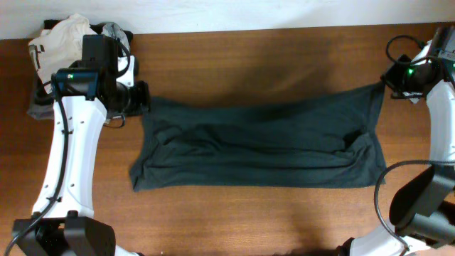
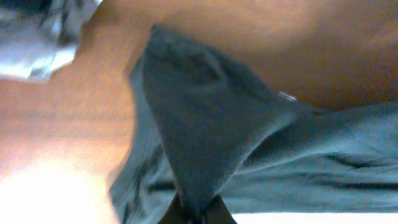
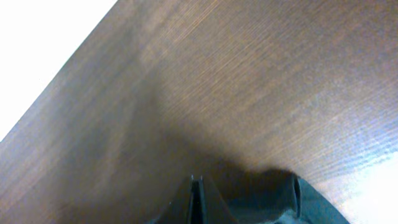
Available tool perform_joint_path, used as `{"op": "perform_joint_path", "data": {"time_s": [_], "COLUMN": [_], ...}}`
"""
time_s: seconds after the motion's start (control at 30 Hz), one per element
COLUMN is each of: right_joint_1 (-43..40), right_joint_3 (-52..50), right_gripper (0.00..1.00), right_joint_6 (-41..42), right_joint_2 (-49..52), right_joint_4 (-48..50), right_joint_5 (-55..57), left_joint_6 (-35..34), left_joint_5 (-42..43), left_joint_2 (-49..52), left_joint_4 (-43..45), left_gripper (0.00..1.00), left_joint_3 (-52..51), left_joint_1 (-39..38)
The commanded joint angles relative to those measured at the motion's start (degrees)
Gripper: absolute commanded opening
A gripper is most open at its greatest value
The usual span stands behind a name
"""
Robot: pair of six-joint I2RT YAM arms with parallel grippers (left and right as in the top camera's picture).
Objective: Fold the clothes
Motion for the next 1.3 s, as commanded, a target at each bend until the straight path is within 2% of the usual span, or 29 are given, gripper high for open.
{"op": "perform_joint_path", "data": {"time_s": [0.0, 0.13, 0.33, 0.43, 0.57, 0.63, 0.67, 0.7, 0.73, 0.77, 0.83, 0.87, 0.9, 0.93, 0.97, 1.0, 1.07, 1.17, 1.2, 1.27], "right_joint_1": [-0.1, -0.1, -0.1, -0.1, -0.1, -0.1, -0.1, -0.1, -0.1, 0.0, 0.0, 0.0, 0.0, 0.0, 0.0, 0.1, 1.3, 6.1, 7.5, 10.4], "right_joint_3": [0.9, 0.9, 0.9, 0.9, -0.4, -2.8, -4.3, -6.0, -8.8, -11.2, -14.3, -14.8, -14.8, -14.5, -14.2, -14.1, -14.3, -14.9, -15.1, -16.8], "right_gripper": [0.04, 0.04, 0.04, 0.04, 0.04, 0.04, 0.07, 0.1, 0.19, 0.27, 0.44, 0.52, 0.6, 0.62, 0.62, 0.61, 0.51, 0.15, 0.04, 0.04], "right_joint_6": [-0.7, -2.4, -2.4, -1.7, -1.7, -1.8, -2.0, -2.0, -2.0, -2.0, -2.0, -2.0, -1.9, -2.0, -2.0, -4.5, -10.4, -12.7, -12.7, -11.1], "right_joint_2": [-3.8, -4.2, -4.5, -4.6, -4.6, -4.6, -4.6, -4.6, -4.6, -4.6, -4.6, -4.6, -4.6, -4.6, -4.6, -4.6, -4.5, -3.4, -2.8, -1.9], "right_joint_4": [-5.6, -15.2, -23.6, -26.4, -28.9, -30.1, -30.3, -30.2, -29.6, -28.7, -27.4, -27.3, -27.2, -27.1, -26.5, -25.5, -22.4, -19.0, -18.1, -14.0], "right_joint_5": [1.1, 1.3, 3.3, 10.5, 11.6, 13.0, 13.2, 13.2, 13.0, 12.5, 12.1, 12.1, 12.0, 11.5, 9.6, 5.4, -2.1, -3.4, -3.4, -3.2], "left_joint_6": [-2.6, -3.4, -3.4, -3.3, -3.4, -3.5, -3.4, -3.4, -3.4, -3.4, -3.4, -3.4, -3.4, -3.4, -3.4, -3.3, -1.6, -1.7, -1.7, -1.7], "left_joint_5": [-4.8, -3.9, -3.1, -3.1, -5.9, -5.9, -5.9, -5.9, -5.9, -5.9, -5.9, -5.9, -5.9, -5.6, -1.7, 4.1, 9.6, 8.3, 8.3, 8.3], "left_joint_2": [-0.9, 0.1, 0.1, 0.1, 0.1, 0.1, 0.1, 0.1, 0.1, 0.1, 0.1, 0.1, 0.1, 0.1, 0.1, 0.1, 0.1, 1.4, 2.4, 6.3], "left_joint_4": [-2.8, -7.8, -6.6, -8.6, -8.0, -8.2, -8.4, -8.5, -8.6, -8.8, -9.2, -9.4, -9.3, -8.5, -6.2, -3.7, 0.9, 5.4, 6.1, 7.4], "left_gripper": [0.04, 0.04, 0.04, 0.04, 0.04, 0.08, 0.15, 0.16, 0.18, 0.25, 0.49, 0.58, 0.61, 0.61, 0.6, 0.53, 0.45, 0.24, 0.2, 0.11], "left_joint_3": [0.4, -2.6, -16.2, -17.2, -17.2, -17.3, -17.3, -17.3, -17.3, -17.3, -17.3, -17.3, -17.3, -17.3, -17.3, -17.3, -17.3, -17.3, -17.3, -17.3], "left_joint_1": [0.5, 0.2, 0.0, 0.0, 0.1, 0.1, 0.1, 0.1, 0.1, 0.1, 0.1, 0.1, 0.1, 0.1, 0.0, -0.2, -1.8, -6.1, -6.9, -8.1]}}
